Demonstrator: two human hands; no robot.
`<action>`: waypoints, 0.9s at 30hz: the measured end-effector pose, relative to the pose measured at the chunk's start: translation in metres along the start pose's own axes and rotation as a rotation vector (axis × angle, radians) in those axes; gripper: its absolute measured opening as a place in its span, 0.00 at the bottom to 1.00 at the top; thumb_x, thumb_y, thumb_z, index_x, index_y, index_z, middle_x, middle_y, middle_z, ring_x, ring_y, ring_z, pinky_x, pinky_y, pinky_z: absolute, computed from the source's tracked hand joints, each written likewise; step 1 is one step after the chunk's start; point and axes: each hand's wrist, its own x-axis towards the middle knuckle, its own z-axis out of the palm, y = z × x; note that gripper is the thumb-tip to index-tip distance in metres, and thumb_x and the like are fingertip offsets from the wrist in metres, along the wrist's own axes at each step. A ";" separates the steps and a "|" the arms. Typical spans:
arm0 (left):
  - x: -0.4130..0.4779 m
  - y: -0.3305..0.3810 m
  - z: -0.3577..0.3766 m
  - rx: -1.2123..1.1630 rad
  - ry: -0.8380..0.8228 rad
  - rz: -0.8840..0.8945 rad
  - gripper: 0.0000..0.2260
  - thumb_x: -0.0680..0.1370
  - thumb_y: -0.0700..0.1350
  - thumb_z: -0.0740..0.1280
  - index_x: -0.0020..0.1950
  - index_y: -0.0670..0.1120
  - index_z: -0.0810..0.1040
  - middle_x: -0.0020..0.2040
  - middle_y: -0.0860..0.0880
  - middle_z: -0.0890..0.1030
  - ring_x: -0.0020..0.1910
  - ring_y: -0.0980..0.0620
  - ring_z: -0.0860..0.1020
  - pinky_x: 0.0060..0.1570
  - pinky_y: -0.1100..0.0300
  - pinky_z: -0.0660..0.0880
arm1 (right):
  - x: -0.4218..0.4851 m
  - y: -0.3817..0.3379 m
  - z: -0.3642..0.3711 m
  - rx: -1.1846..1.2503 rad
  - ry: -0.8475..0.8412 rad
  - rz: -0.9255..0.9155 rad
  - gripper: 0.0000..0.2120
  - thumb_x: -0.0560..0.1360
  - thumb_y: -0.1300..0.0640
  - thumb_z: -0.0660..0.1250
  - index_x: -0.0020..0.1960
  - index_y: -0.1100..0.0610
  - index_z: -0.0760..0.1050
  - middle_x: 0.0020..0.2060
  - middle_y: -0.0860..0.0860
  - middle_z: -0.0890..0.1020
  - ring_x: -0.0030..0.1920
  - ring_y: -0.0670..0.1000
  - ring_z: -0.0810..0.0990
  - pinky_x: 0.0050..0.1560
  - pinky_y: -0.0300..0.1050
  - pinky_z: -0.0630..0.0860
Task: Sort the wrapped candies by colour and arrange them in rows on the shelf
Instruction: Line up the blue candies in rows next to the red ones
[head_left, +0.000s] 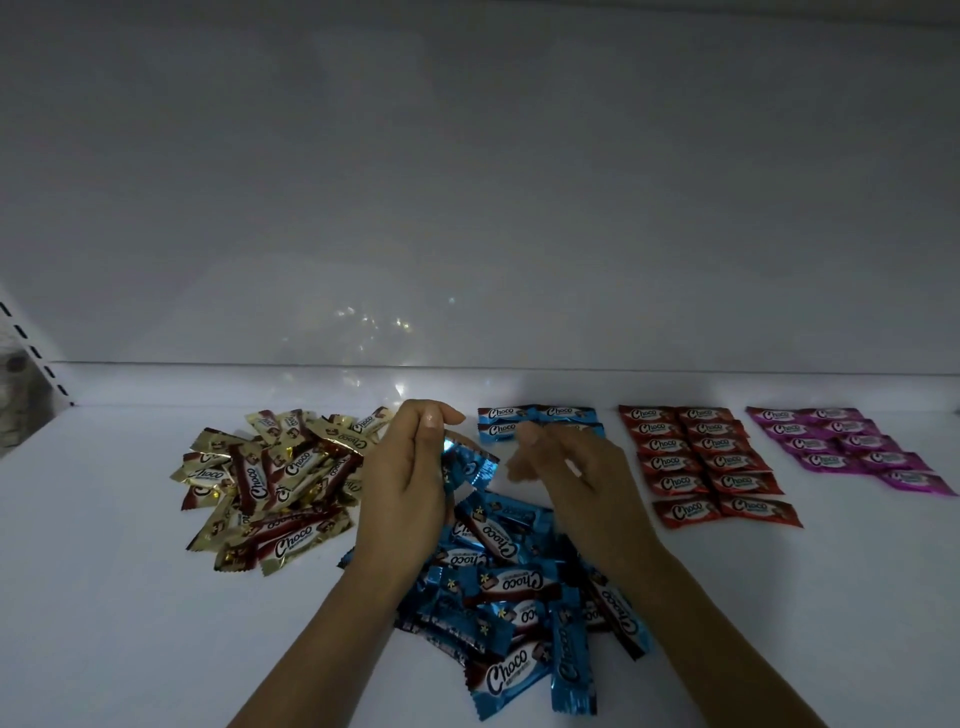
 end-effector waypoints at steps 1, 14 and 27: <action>-0.001 0.002 0.001 -0.014 -0.016 0.012 0.12 0.84 0.46 0.52 0.48 0.51 0.75 0.31 0.57 0.77 0.24 0.60 0.73 0.27 0.65 0.68 | -0.001 -0.004 0.002 0.060 -0.041 0.016 0.18 0.73 0.39 0.61 0.36 0.52 0.79 0.34 0.47 0.82 0.37 0.45 0.80 0.43 0.37 0.76; -0.003 0.006 0.001 -0.080 -0.083 -0.071 0.14 0.82 0.50 0.52 0.54 0.51 0.76 0.29 0.55 0.78 0.23 0.61 0.72 0.26 0.69 0.67 | -0.002 -0.014 -0.003 0.305 -0.014 0.145 0.04 0.75 0.65 0.67 0.45 0.58 0.78 0.27 0.52 0.82 0.24 0.45 0.77 0.27 0.35 0.73; -0.002 0.008 0.000 -0.134 -0.118 -0.040 0.12 0.78 0.38 0.65 0.61 0.47 0.76 0.24 0.58 0.76 0.20 0.60 0.62 0.23 0.68 0.63 | 0.000 -0.007 -0.002 0.375 0.128 0.155 0.09 0.71 0.65 0.72 0.48 0.58 0.75 0.41 0.54 0.85 0.44 0.51 0.84 0.50 0.46 0.80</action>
